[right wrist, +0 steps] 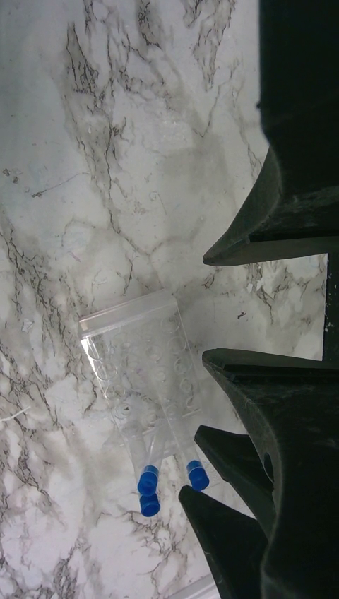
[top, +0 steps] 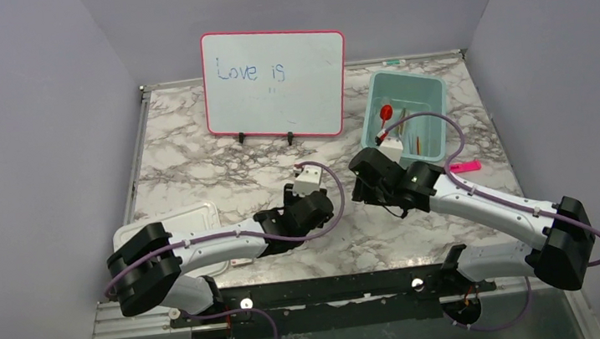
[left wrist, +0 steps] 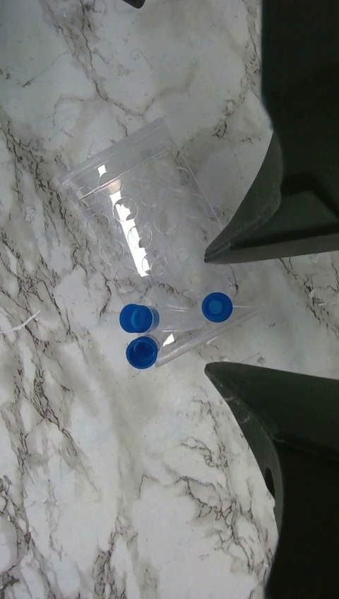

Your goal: Organize the chemistry lab equipment

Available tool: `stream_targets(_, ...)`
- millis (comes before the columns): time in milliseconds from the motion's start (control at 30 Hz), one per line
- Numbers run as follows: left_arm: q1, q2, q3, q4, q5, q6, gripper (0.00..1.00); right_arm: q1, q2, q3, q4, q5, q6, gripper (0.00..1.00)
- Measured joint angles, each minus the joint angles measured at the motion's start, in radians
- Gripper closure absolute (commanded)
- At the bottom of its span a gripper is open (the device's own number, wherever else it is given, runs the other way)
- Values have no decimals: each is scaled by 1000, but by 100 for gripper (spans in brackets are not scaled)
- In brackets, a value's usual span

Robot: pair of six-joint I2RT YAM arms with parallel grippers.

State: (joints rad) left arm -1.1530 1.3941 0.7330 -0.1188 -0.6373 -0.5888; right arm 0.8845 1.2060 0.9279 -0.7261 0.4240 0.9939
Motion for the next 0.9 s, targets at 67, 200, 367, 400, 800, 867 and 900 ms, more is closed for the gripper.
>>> stream_targets(67, 0, -3, 0, -13, 0, -6, 34, 0, 0, 0, 1, -2, 0, 48)
stream_targets(200, 0, -28, 17, -64, -3, -13, 29, 0, 0, 0, 14, -11, -13, 48)
stream_targets(367, 25, -101, 88, -111, -2, -11, 28, 0, 6, 0, 69, -49, -77, 48)
stream_targets(400, 48, -120, 105, -114, 7, -9, 28, 0, 12, 0, 83, -58, -93, 49)
stream_targets(800, 314, -191, 172, -206, 142, -24, 37, 0, 303, 180, 178, -147, -218, 66)
stream_targets(867, 347, -190, 172, -226, 169, -31, 37, 0, 333, 201, 190, -150, -229, 66)
stream_targets(900, 368, -188, 171, -233, 188, -37, 37, 0, 347, 212, 196, -153, -235, 66)
